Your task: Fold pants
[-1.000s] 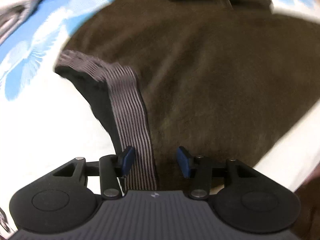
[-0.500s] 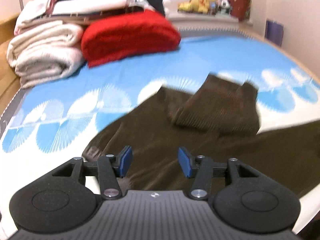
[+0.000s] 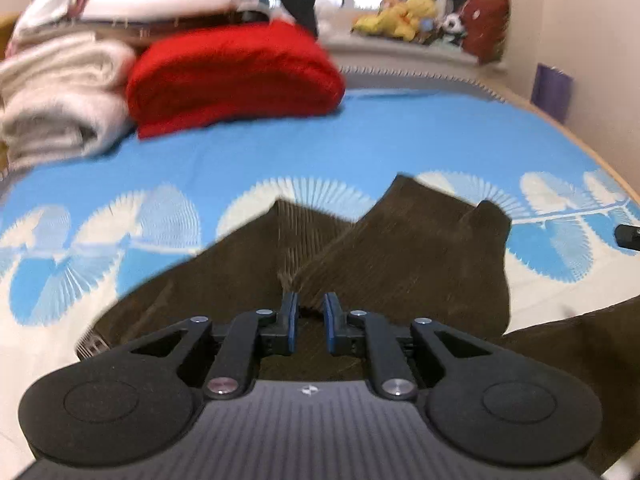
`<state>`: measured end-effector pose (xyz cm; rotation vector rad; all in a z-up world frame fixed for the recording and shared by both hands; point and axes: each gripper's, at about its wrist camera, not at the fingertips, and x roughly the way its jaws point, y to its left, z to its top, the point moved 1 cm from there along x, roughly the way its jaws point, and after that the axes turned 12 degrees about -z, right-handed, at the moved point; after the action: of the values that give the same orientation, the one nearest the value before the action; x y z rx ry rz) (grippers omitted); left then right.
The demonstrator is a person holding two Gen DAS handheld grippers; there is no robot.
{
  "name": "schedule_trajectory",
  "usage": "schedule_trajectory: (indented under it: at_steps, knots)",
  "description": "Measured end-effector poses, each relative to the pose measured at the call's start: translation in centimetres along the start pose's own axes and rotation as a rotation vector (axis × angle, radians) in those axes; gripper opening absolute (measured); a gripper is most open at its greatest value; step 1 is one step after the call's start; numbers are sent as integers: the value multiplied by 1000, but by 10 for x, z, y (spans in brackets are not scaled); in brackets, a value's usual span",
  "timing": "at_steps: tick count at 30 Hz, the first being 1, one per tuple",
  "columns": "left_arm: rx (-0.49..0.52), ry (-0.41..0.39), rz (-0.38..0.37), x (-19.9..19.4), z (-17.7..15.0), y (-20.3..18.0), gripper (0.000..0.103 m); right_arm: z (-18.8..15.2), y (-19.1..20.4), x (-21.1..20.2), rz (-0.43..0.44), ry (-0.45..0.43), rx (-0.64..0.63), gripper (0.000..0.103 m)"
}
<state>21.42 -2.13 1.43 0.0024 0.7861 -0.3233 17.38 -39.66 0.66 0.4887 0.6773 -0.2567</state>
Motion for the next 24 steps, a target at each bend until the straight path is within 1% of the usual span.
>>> schedule_trajectory:
  at_steps: [1,4,8,12,14,15,18,22,24]
  knots:
    - [-1,27,-6,8,-1,4,15,1,3,14,3,20,10,6]
    - [9,69,-3,23,-3,10,15,2,7,61,9,86,48,7]
    - [-46,99,-7,33,-2,28,16,2,15,125,-7,134,78,7]
    - [-98,128,-13,42,-2,36,16,1,18,179,-55,165,111,26]
    - [-98,130,-19,45,-2,35,16,0,18,199,-77,167,124,31]
    - [-92,134,-18,46,-1,32,16,0,18,207,-100,164,132,36]
    - [-80,128,-20,47,1,27,17,-2,16,225,-144,153,144,52]
    - [-81,119,-31,48,4,23,17,-3,21,233,-137,117,110,55]
    - [-79,118,-33,48,4,22,17,-3,25,237,-119,109,100,55]
